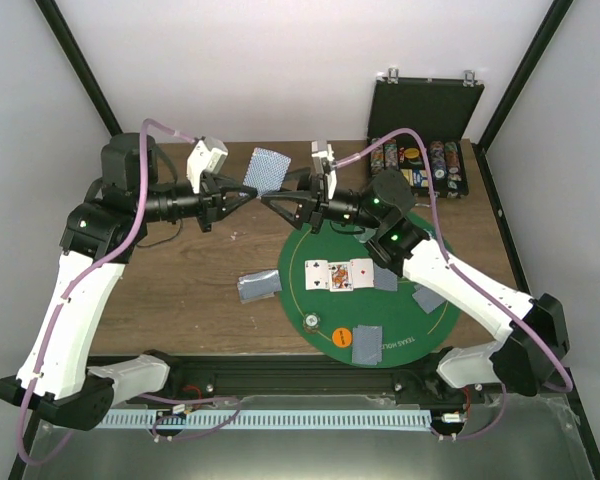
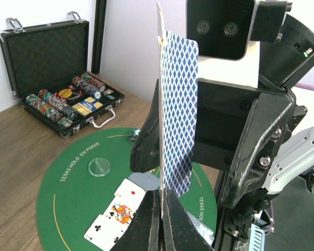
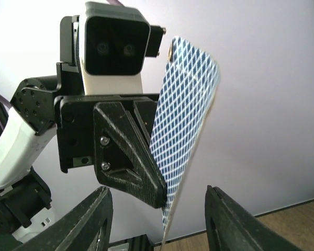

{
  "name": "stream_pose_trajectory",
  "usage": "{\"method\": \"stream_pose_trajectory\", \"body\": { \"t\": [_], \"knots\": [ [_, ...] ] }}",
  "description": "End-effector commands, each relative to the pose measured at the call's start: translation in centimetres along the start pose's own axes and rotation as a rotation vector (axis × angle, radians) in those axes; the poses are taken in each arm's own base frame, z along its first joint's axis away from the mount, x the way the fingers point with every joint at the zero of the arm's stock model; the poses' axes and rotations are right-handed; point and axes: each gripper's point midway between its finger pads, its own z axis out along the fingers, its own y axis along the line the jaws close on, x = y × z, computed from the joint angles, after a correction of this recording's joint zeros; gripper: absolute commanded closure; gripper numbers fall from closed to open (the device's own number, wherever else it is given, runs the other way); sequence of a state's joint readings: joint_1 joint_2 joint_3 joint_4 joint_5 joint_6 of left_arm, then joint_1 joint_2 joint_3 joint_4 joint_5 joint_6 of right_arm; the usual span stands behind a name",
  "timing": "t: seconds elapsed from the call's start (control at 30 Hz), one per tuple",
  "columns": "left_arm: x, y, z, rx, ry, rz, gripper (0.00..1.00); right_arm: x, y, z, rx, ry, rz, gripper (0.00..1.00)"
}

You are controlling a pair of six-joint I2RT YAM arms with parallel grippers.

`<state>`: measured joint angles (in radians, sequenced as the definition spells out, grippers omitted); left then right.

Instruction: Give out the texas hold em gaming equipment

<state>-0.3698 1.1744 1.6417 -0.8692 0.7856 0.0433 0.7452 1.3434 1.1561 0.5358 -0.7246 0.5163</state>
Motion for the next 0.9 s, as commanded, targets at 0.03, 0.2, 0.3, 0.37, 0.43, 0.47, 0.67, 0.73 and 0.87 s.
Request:
{"method": "stream_pose_trajectory", "body": {
  "t": [0.03,0.2,0.3,0.37,0.43,0.47,0.67,0.73,0.87],
  "knots": [
    [0.1,-0.1,0.0,0.016,-0.006,-0.010,1.00,-3.2,1.6,-0.6,0.005,-0.093,-0.027,0.58],
    [0.6,-0.1,0.1,0.023,0.004,-0.012,1.00,-3.6,1.1,-0.5,0.036,-0.090,-0.008,0.96],
    [0.8,-0.1,0.1,0.022,0.007,-0.010,1.00,-3.2,0.2,-0.4,0.102,-0.037,0.018,0.99],
    [1.5,0.2,0.3,0.011,0.023,-0.023,0.99,-3.5,-0.6,-1.0,0.183,0.011,0.004,0.99],
    [2.7,1.5,0.6,-0.049,0.052,-0.034,0.55,-3.5,-2.8,-2.7,0.345,0.079,-0.018,0.99],
    [3.4,2.6,0.7,-0.101,0.066,-0.042,0.31,-3.3,-4.2,-4.3,0.430,0.127,-0.018,0.99],
    [5.6,8.3,0.2,-0.392,0.113,-0.040,0.00,2.0,-12.1,-18.9,0.848,0.430,0.085,0.99],
    [5.7,8.8,0.1,-0.415,0.114,-0.038,0.00,5.7,-14.0,-23.6,0.973,0.563,0.157,0.99],
    [5.8,8.2,0.2,-0.380,0.108,-0.031,0.01,12.7,-17.3,-34.1,1.349,0.900,0.250,0.99]
  ]
}}
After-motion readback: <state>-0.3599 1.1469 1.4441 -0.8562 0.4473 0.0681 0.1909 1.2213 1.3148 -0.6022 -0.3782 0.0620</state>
